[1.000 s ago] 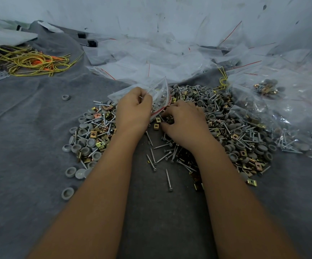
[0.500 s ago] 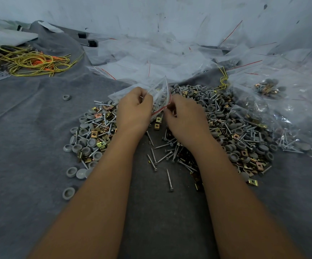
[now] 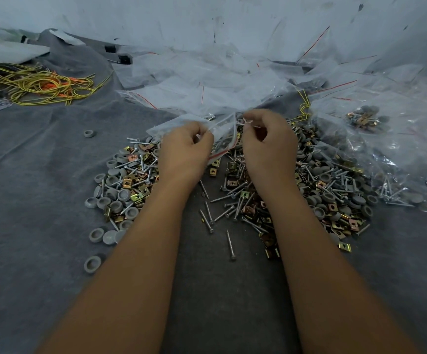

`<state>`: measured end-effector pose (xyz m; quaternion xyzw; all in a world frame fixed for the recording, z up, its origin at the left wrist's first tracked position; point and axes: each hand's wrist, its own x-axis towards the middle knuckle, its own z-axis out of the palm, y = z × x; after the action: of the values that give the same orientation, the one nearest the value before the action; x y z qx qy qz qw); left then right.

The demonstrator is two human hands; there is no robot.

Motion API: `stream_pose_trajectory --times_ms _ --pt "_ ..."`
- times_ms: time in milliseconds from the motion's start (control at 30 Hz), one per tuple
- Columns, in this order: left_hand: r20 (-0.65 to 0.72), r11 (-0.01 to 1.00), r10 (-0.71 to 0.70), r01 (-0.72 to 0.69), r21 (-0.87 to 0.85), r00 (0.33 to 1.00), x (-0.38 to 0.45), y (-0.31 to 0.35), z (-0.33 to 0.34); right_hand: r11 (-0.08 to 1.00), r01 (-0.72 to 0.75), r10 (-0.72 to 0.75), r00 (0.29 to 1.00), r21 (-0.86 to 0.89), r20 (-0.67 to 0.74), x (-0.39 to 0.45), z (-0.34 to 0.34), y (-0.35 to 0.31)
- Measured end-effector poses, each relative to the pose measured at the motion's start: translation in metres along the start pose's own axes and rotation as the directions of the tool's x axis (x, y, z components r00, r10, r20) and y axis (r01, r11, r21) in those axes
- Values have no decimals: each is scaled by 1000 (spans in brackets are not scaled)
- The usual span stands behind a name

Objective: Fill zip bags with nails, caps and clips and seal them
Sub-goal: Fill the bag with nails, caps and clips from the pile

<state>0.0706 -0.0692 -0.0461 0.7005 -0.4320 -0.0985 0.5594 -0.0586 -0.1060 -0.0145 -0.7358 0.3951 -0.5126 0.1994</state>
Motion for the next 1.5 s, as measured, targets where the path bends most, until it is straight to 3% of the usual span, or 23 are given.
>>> stream_pose_trajectory --times_ms 100,267,433,533,667,767,867,1067,1333,1500 --pt "-3 1000 18 -18 21 1000 -1 2 0 999 33 -33 998 12 44 -1 2 1" --pt "21 998 46 -45 -52 999 -3 4 0 959 191 -152 970 -210 189 -2 7 7" --pt "-1 997 16 -16 -79 1000 -2 3 0 980 118 -107 992 -162 73 0 4 6" --pt "-61 996 -22 17 -83 998 1 1 -1 986 44 -29 995 -161 95 2 3 5" --pt "-213 996 -21 3 -86 977 1 1 -2 982 30 11 978 -189 210 0 4 4" --pt "-295 996 -14 -14 -92 955 2 1 -4 965 121 -29 930 -231 365 -2 5 2" --pt "-291 996 1 -27 -87 957 1 1 -4 940 208 -47 864 -270 501 -4 7 2" --pt "-323 992 -12 -30 -124 946 2 3 -5 808 345 7 805 -478 593 -6 12 12" --pt "-302 992 -20 -18 -125 953 2 3 -3 784 379 -59 834 -492 548 -9 12 8" --pt "-275 992 -37 1 -129 961 4 0 -3 847 324 -93 871 -422 482 -5 12 7"
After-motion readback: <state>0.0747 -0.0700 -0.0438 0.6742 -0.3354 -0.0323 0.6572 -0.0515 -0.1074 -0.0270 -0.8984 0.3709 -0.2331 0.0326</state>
